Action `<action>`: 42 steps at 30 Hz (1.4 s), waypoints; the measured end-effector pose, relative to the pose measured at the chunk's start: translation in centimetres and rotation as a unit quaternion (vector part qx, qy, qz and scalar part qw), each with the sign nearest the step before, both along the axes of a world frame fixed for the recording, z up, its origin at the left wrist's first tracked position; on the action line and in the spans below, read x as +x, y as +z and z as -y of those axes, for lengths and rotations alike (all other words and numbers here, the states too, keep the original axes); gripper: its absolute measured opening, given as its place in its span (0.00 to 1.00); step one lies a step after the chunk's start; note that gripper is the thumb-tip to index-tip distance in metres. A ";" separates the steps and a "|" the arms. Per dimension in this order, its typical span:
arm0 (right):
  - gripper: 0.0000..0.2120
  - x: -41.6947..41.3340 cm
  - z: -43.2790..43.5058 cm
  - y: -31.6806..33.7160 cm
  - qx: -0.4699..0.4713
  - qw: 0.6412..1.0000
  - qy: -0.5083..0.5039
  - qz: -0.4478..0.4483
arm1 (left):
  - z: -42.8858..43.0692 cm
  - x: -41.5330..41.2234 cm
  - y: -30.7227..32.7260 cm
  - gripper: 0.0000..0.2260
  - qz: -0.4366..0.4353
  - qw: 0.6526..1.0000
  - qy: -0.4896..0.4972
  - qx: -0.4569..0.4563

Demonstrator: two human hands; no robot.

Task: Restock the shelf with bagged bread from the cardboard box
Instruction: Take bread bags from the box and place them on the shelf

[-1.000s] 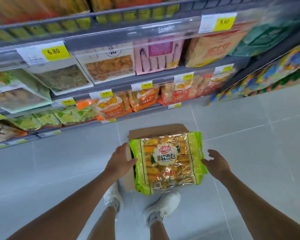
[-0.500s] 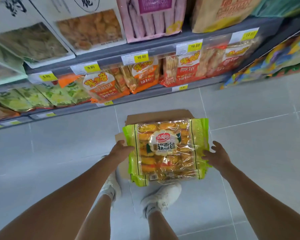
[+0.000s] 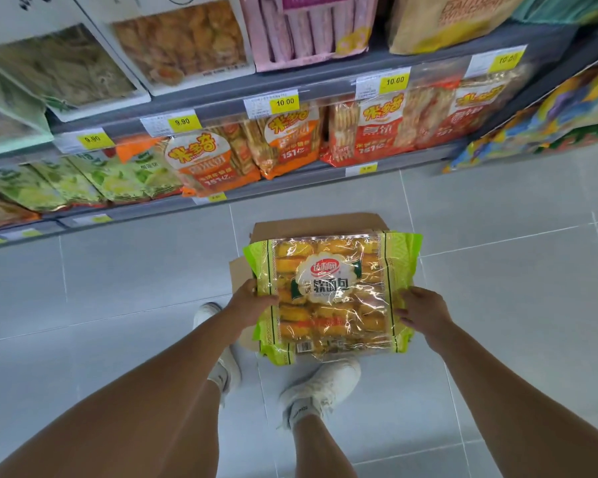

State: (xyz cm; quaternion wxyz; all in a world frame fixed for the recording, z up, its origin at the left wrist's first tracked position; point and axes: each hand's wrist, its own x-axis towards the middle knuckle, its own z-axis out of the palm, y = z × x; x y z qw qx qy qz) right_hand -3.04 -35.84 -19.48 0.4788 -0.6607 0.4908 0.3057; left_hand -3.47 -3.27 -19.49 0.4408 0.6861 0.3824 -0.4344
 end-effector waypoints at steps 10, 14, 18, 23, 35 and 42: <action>0.09 -1.6 -1.2 5.0 -0.017 0.999 -0.014 0.027 | -1.6 0.8 3.8 0.37 0.024 1.000 0.007 -0.017; 0.07 -1.6 -1.9 9.6 -0.022 0.997 -0.040 0.065 | -2.4 1.8 7.7 0.35 0.069 0.997 -0.009 -0.020; 0.05 -0.9 -2.1 16.3 -0.019 0.994 -0.040 0.103 | -2.3 3.4 17.0 0.11 0.136 0.988 -0.069 -0.003; 0.05 0.5 -2.2 26.7 -0.021 0.986 -0.036 0.163 | -3.5 5.4 27.0 0.15 0.239 0.961 -0.138 0.000; 0.14 1.0 -0.6 50.3 -0.037 0.947 0.013 0.320 | -5.3 7.5 49.3 0.13 0.446 0.884 -0.139 -0.028; 0.18 1.0 -1.7 61.3 -0.014 0.900 0.036 0.434 | -7.8 5.3 59.3 0.19 0.551 0.828 -0.091 -0.052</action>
